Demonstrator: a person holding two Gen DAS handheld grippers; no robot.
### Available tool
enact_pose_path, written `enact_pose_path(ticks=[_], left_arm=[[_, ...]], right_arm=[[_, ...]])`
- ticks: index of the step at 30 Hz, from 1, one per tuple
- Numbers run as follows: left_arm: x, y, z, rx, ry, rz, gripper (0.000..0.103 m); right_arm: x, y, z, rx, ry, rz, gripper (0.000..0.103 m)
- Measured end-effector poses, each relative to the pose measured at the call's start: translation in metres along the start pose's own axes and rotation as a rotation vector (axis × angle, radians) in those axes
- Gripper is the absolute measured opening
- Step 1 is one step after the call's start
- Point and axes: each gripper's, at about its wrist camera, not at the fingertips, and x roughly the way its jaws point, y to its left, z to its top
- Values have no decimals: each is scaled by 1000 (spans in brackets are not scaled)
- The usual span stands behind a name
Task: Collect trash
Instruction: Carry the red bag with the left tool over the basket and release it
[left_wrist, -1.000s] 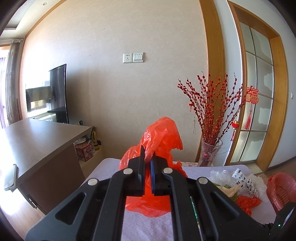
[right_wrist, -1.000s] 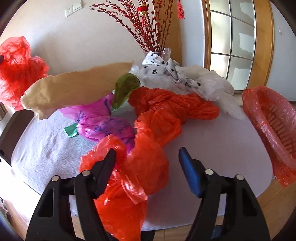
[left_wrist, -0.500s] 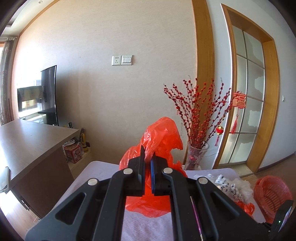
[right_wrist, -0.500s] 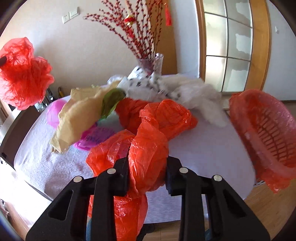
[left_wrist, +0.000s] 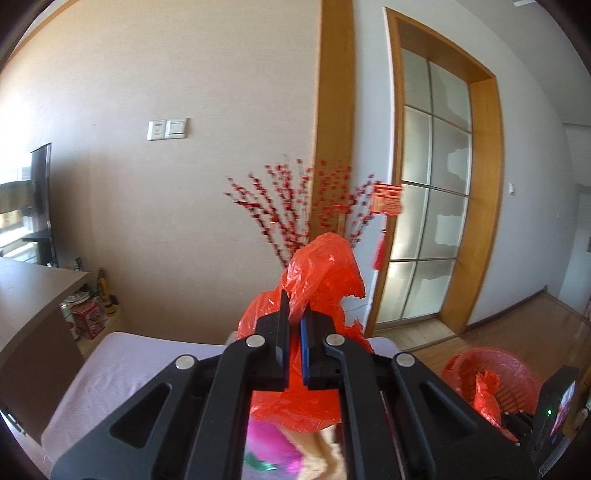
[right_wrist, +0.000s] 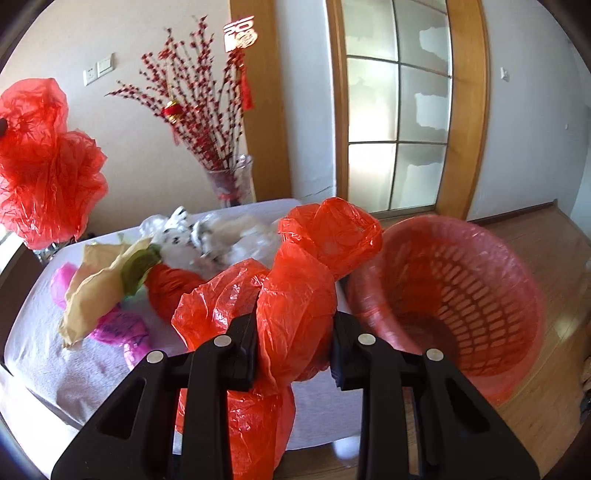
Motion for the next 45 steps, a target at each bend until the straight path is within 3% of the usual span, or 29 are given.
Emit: enact_pose_path(ticks=[11,24,41,45], left_arm=[[31,-81,-15,6,66,-186,6],[79,-183,-45,-1,179,-382,6],[131,-262,-86,2,299,-519,6],[143,-273,-98,-2,342,-542,7]], right_arm=[[-23,-77,33,53,-101,-147,30],[-13,-154,32,136,-98,-261,30],[10,-201,35,211,-84,-288,31],[15,-205,36,222,-84,-271,38]])
